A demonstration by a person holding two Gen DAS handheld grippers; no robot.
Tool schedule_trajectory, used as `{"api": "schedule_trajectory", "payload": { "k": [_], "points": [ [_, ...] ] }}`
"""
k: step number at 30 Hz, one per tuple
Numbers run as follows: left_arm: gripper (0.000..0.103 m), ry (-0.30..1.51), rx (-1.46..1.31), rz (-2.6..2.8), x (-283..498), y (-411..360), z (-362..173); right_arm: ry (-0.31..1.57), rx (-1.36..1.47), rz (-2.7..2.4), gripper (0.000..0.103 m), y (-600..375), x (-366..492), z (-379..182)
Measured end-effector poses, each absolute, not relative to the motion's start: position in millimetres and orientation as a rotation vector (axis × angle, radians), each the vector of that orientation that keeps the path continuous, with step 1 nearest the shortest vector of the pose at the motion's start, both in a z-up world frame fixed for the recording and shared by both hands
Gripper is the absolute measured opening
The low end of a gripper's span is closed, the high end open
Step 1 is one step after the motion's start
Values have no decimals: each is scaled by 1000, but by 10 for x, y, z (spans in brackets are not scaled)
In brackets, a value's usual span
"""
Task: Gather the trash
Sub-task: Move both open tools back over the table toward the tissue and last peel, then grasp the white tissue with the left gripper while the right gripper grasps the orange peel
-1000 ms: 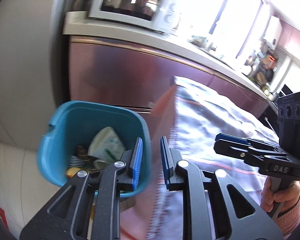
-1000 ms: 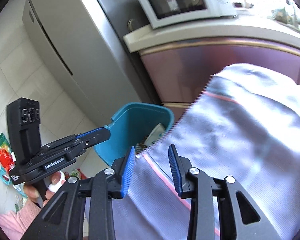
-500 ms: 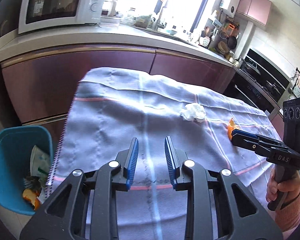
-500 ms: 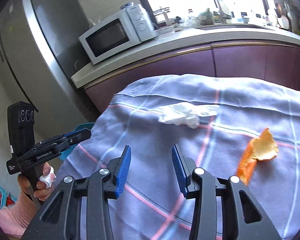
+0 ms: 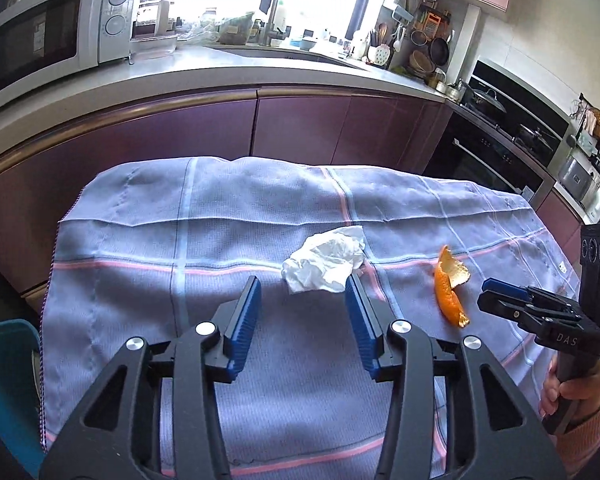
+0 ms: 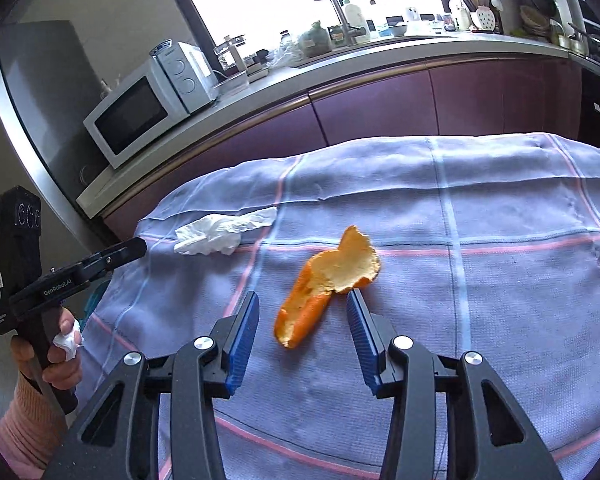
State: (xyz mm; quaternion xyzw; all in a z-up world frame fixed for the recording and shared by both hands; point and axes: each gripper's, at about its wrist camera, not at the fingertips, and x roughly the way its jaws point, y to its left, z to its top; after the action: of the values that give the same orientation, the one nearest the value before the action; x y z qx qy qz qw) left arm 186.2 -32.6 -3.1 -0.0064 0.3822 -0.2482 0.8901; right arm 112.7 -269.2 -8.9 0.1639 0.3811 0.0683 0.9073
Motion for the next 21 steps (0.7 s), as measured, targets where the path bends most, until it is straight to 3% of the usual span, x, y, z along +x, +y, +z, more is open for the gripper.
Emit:
{"api": "schedule_trajectory", "payload": {
  "k": [4,14,17,21],
  "points": [
    [49,833,-3,-515,2043,-475,-102,804,362,126,44,-2761,1159,-174],
    [49,899,4,-524,2314,-672,-296,822,398,143,44,-2780,1303,-259],
    [46,909,6,-526,2351,-713,-335,826,418,143,44,-2794,1346,-284],
    [29,922,18,-542,2363,-774,-380,823,432,139,43,-2810,1393,-286]
  ]
}}
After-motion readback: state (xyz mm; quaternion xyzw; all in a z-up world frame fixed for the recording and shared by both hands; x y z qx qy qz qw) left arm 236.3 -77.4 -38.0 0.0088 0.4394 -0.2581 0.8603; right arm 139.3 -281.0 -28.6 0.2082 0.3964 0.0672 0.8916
